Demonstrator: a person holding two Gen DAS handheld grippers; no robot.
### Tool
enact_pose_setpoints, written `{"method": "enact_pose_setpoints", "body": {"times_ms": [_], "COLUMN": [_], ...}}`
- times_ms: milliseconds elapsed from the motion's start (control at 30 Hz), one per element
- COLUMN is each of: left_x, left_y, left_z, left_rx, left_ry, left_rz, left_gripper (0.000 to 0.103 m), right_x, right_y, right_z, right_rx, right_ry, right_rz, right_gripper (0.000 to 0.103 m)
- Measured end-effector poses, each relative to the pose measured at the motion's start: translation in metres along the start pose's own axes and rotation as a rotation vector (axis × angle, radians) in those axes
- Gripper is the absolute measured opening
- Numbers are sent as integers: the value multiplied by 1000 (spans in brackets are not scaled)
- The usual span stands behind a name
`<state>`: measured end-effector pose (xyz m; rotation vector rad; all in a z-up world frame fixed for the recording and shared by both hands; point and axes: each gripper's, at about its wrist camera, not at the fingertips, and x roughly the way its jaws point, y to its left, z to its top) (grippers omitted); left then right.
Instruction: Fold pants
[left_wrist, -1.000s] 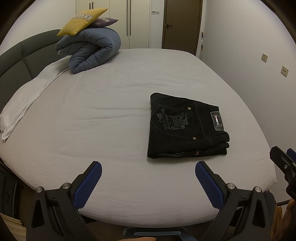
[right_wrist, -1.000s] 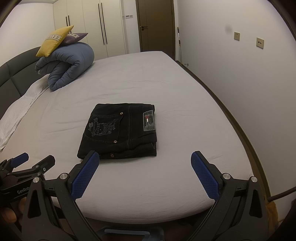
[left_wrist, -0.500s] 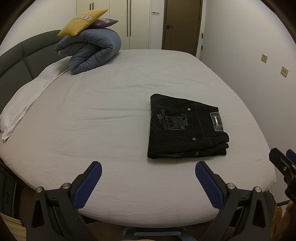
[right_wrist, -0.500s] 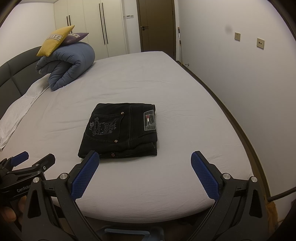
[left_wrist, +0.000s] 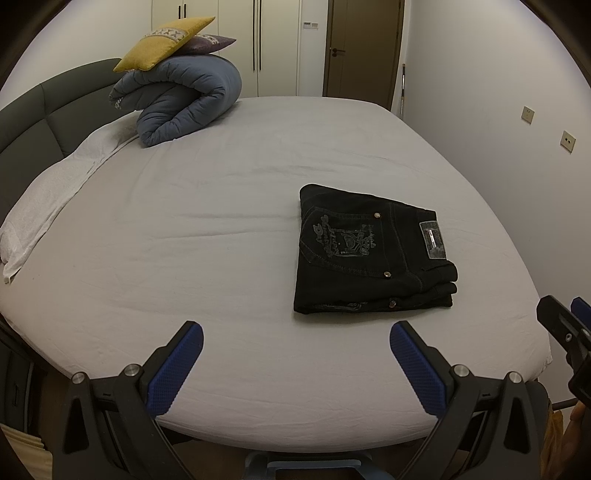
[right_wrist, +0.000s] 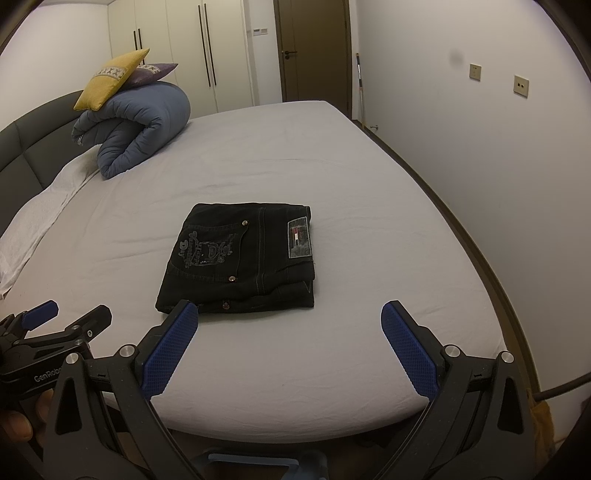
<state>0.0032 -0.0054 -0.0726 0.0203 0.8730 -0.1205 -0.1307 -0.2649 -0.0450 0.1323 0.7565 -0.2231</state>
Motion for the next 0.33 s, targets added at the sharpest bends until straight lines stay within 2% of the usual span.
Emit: {"method": "enact_pose_setpoints", "body": {"times_ms": [333], "left_x": [1], "left_y": [1], "left_z": [-1], "left_rx": [4], "left_ry": [-9], "left_rz": [3], "left_gripper": [103], "right_x": [-2], "right_y": [-3], "right_z": [0], "right_rx": [-4], "right_ry": [6], "right_rz": [4], "right_gripper": [101]}}
